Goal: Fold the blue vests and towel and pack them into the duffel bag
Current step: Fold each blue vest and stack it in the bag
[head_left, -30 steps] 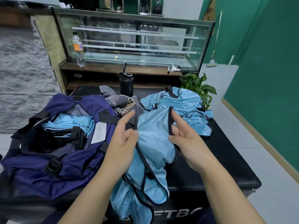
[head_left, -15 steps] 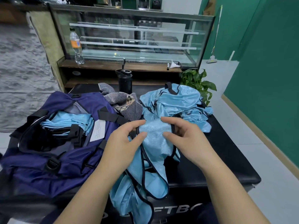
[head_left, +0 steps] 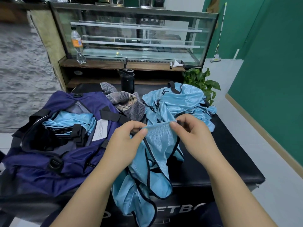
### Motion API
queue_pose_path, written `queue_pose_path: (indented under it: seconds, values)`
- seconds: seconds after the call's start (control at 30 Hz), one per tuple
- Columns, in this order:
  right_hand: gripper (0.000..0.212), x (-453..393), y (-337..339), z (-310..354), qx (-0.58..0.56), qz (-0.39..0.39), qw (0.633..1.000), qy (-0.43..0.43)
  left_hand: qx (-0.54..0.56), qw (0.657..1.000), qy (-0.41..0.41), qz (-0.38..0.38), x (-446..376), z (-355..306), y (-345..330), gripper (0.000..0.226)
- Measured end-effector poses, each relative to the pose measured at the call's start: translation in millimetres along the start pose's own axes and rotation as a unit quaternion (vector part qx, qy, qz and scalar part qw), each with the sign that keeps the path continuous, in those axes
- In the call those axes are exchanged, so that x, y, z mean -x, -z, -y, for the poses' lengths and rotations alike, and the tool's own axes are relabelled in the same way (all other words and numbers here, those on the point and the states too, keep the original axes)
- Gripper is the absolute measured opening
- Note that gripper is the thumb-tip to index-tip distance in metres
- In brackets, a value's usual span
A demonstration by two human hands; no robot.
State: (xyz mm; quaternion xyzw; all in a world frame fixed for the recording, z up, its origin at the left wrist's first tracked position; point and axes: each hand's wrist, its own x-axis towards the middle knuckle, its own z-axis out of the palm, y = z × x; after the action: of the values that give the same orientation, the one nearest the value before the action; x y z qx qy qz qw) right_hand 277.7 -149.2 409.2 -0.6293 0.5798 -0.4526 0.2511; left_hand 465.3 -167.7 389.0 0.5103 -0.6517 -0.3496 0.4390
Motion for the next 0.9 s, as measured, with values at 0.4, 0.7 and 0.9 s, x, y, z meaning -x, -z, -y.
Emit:
queue_pose_path:
  seconds: [0.4, 0.7, 0.9]
  values:
    - [0.03, 2.2, 9.0, 10.7, 0.0, -0.195, 0.98, -0.039, 0.25, 0.963, 0.096, -0.043, -1.2, -25.8, 5.9, 0.017]
    - [0.024, 9.9, -4.8, 27.0, -0.047, -0.066, 0.997, 0.004, 0.231, 0.97, -0.012, 0.069, 10.4, -36.4, -12.4, 0.039]
    - [0.015, 10.9, -1.8, 26.7, -0.103, 0.045, 0.994, 0.0, 0.082, 0.994, -0.075, 0.011, 10.6, -33.0, -12.6, 0.036]
